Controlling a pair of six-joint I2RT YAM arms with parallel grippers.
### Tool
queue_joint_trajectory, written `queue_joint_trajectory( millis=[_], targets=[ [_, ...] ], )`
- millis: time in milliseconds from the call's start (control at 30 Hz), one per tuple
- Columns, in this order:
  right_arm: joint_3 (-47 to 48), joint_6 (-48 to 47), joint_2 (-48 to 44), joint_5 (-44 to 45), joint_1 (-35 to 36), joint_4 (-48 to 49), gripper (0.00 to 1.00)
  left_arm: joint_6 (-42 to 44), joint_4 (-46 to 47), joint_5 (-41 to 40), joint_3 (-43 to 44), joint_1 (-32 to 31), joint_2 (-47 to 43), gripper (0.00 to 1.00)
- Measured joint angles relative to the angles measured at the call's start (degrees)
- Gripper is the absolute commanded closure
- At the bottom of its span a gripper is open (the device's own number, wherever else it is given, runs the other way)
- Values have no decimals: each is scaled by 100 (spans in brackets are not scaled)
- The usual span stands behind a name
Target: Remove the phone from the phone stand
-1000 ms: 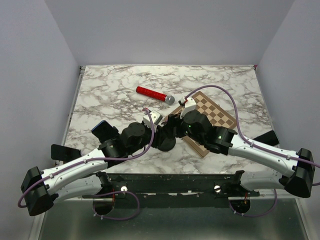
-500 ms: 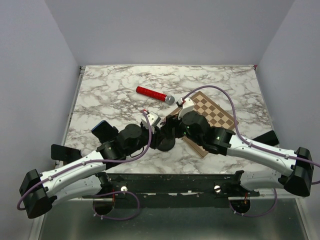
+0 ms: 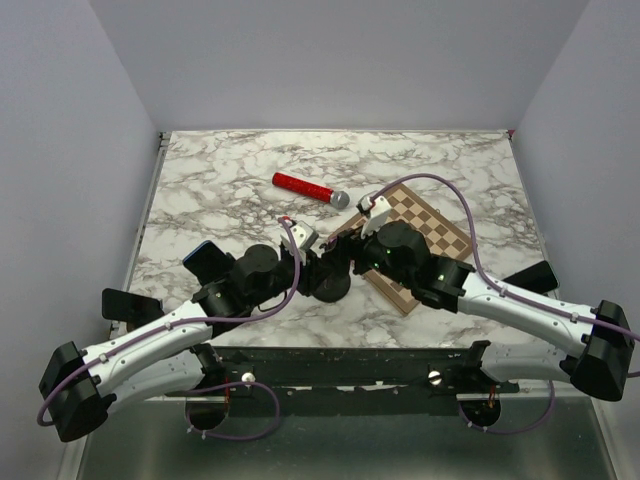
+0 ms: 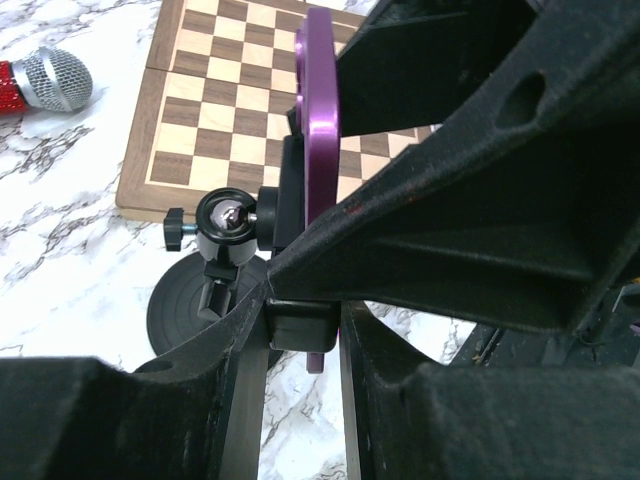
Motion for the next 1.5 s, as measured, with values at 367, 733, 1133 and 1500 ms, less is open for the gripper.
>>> queue_joint_trajectory(
  millis=[367,733,1133,1500],
  targets=[
    [-17,-518,50,-1401,-581,142,99,2,153,350,-103,138,-44,100],
    [-70,-693,74,-2146,-879,295,99,-92,236,332,-203,162,-122,100],
    [-234,-782,26,-2551,-1025,562,99,-358,378,326,-367,195,-256,100],
    [-232,-35,11,-1541,-765,527,99,-662,389,-743,-396,-267,-345,100]
  ],
)
